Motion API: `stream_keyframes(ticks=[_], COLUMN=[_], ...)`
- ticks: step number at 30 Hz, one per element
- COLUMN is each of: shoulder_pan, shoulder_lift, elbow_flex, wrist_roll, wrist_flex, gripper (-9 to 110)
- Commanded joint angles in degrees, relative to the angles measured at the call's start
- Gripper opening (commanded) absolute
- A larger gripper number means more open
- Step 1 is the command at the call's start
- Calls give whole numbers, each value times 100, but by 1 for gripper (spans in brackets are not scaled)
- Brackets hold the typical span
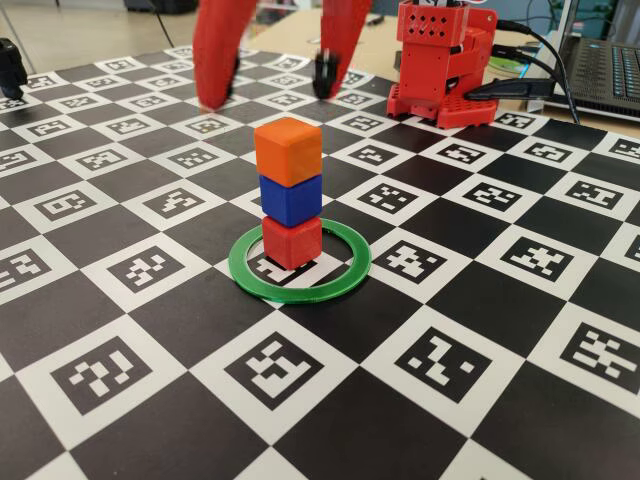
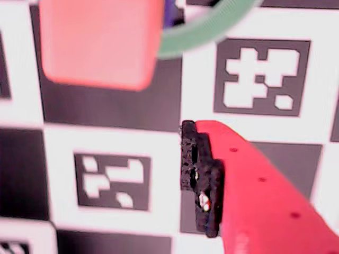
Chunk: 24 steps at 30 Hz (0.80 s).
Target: Grab the red cube then put it in the green circle then put the blue cube on top and finally the orange cube on top
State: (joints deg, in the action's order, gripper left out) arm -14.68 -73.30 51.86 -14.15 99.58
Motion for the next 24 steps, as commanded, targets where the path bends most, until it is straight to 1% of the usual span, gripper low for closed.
stream_keyframes(ticks=[1, 4, 7, 10, 13, 18, 21, 24], shoulder_pan=[97, 272, 580, 976, 1424, 2101, 2285, 2268], shoulder_lift=[-1898, -3305, -4562, -5273, -5845, -6794, -7392, -8121], elbow_flex=[1055, 2874, 4562, 5704, 6935, 8613, 9598, 10564], wrist_roll=[633, 1679, 2672, 3551, 4685, 5616, 6328, 6864], wrist_flex=[-18, -905, -1846, -2443, -3313, -4614, -5414, -5994], gripper=[43, 43, 39, 31, 21, 8, -5, -6])
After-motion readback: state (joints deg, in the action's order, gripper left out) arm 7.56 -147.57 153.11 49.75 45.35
